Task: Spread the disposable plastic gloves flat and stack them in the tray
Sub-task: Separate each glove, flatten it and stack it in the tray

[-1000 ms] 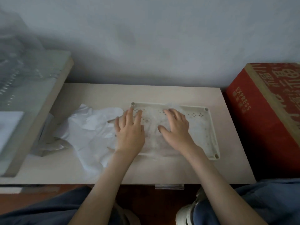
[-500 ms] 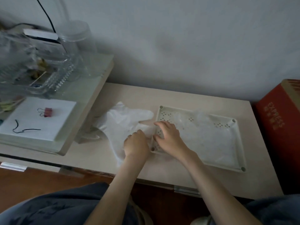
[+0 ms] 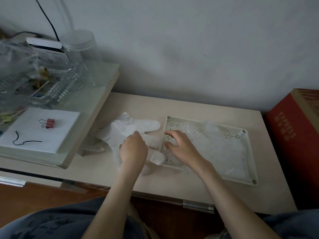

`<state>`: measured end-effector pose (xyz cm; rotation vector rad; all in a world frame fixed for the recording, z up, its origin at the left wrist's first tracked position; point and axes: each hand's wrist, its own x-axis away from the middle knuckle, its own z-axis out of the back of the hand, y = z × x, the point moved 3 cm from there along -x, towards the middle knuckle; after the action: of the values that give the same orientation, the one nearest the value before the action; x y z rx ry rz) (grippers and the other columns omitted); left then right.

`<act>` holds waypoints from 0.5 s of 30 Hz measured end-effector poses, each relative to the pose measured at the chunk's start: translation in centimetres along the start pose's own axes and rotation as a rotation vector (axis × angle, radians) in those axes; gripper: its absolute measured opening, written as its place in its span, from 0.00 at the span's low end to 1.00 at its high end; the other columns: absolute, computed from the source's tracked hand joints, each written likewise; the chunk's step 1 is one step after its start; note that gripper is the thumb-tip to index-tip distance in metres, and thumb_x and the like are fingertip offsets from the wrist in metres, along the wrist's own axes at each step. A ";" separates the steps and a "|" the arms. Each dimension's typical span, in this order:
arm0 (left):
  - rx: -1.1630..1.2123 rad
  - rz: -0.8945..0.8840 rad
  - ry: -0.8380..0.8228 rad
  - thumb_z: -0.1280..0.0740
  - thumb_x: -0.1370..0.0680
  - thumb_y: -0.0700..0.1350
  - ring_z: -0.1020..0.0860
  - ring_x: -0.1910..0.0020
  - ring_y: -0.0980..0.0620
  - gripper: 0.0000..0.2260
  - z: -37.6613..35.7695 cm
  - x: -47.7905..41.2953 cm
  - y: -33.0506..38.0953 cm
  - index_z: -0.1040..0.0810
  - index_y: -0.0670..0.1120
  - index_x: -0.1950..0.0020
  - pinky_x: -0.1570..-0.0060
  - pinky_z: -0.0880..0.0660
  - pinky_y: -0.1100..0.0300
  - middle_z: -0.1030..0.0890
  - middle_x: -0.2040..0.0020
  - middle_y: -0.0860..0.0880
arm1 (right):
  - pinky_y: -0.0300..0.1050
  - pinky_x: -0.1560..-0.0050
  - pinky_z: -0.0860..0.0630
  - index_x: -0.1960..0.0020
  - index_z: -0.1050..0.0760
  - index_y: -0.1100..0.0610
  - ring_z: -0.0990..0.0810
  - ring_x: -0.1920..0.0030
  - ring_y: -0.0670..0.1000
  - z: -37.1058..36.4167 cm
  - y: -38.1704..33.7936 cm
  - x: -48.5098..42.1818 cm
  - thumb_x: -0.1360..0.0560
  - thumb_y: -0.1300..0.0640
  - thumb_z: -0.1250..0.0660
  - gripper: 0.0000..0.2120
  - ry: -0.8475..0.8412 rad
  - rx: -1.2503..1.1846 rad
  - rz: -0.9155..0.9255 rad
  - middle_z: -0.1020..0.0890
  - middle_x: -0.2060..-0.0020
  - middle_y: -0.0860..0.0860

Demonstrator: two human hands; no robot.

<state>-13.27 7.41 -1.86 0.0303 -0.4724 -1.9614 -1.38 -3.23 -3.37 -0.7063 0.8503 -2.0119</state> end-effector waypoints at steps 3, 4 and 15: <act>0.097 0.029 -0.013 0.43 0.25 0.34 0.24 0.56 0.43 0.10 0.2 -0.1 -0.3 0.28 0.40 0.46 0.59 0.29 0.55 0.21 0.52 0.42 | 0.38 0.36 0.39 0.30 0.32 0.51 0.35 0.31 0.46 0.1 0.1 0.1 0.21 0.56 0.38 0.20 -0.013 -0.032 -0.009 0.30 0.33 0.47; 0.121 0.032 -0.010 0.43 0.25 0.33 0.24 0.56 0.43 0.11 0.3 -0.1 -0.4 0.29 0.39 0.44 0.60 0.30 0.55 0.22 0.51 0.42 | 0.38 0.37 0.39 0.30 0.33 0.51 0.35 0.32 0.46 0.0 0.1 0.1 0.21 0.56 0.38 0.20 -0.018 -0.037 -0.009 0.30 0.33 0.47; 0.706 -0.143 0.110 0.35 0.22 0.40 0.26 0.59 0.54 0.05 6.6 2.2 3.2 0.27 0.45 0.47 0.61 0.32 0.63 0.23 0.58 0.54 | 0.33 0.49 0.30 0.34 0.28 0.52 0.24 0.47 0.41 0.7 -0.3 0.2 0.23 0.56 0.36 0.17 0.061 -0.438 -0.078 0.23 0.46 0.44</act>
<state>-12.93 6.42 5.74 0.6289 -1.0885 -1.8243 -1.14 -3.49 -2.72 -0.9338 1.3399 -1.9395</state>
